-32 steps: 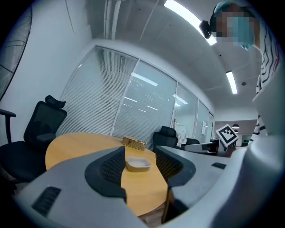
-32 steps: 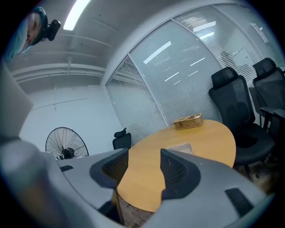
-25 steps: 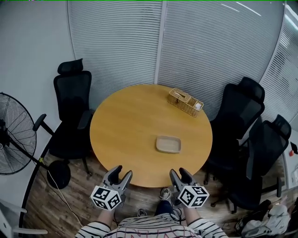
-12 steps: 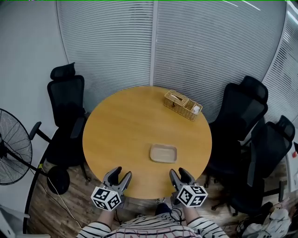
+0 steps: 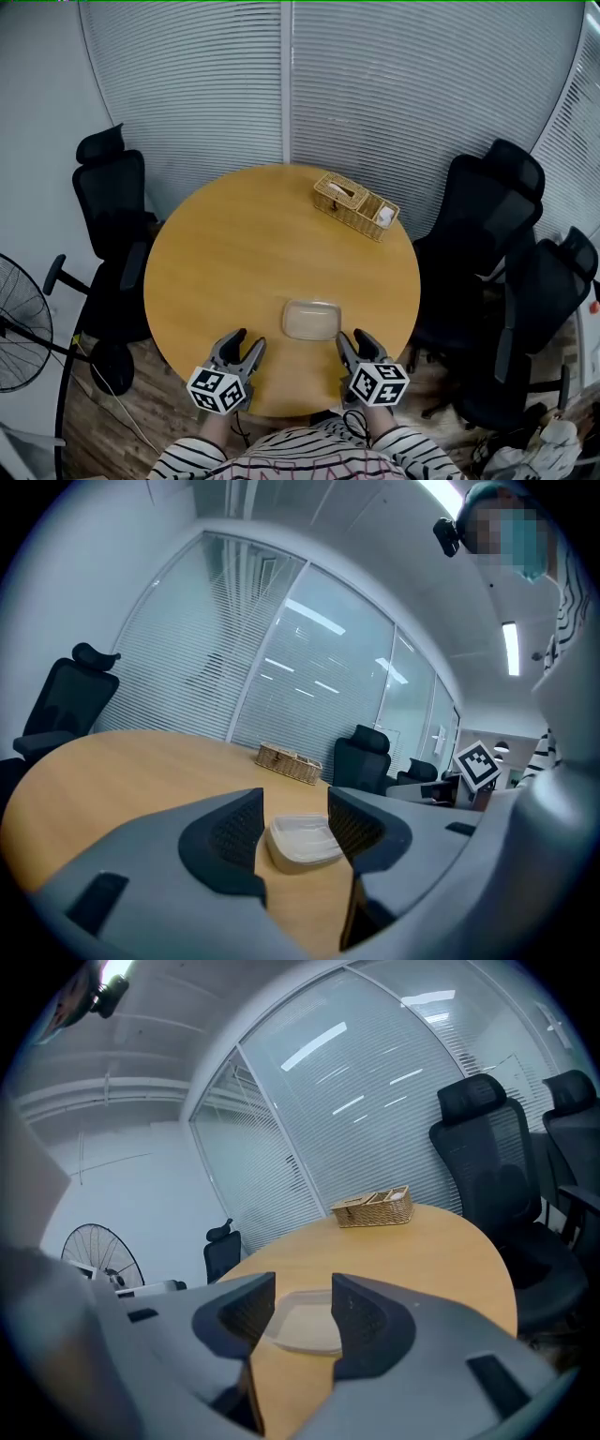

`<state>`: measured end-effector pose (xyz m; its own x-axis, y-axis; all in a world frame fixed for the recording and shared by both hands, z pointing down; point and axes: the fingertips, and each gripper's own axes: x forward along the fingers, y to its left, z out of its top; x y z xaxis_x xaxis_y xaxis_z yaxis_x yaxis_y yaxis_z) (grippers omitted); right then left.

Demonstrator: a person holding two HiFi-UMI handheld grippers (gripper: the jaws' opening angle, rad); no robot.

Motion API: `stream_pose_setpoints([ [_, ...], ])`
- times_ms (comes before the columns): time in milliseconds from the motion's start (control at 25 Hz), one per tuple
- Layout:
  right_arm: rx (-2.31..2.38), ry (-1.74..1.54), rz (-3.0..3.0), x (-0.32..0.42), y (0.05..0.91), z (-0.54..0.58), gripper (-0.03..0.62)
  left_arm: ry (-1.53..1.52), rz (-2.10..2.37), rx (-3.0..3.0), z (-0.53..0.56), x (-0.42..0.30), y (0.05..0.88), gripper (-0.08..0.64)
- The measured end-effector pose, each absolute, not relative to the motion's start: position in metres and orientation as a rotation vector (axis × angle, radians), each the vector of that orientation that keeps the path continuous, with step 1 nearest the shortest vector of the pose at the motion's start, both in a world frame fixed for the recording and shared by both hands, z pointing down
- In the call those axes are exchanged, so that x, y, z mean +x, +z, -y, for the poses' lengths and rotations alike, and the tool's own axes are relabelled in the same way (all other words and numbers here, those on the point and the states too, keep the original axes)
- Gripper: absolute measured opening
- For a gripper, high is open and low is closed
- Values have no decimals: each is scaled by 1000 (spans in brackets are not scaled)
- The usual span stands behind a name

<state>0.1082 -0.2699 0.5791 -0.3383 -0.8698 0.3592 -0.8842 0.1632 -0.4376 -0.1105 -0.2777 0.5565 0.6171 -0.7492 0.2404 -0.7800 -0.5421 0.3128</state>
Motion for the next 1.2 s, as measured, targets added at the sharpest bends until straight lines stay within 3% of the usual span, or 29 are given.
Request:
stream_pose_setpoints([
  [480,1722,945,2322,129,639,323,189,268,1121,2433,338,-51,617,192],
  [1200,1615,1022,2266,122,700,354,189,414,1056,2272,368,-27,698,212],
])
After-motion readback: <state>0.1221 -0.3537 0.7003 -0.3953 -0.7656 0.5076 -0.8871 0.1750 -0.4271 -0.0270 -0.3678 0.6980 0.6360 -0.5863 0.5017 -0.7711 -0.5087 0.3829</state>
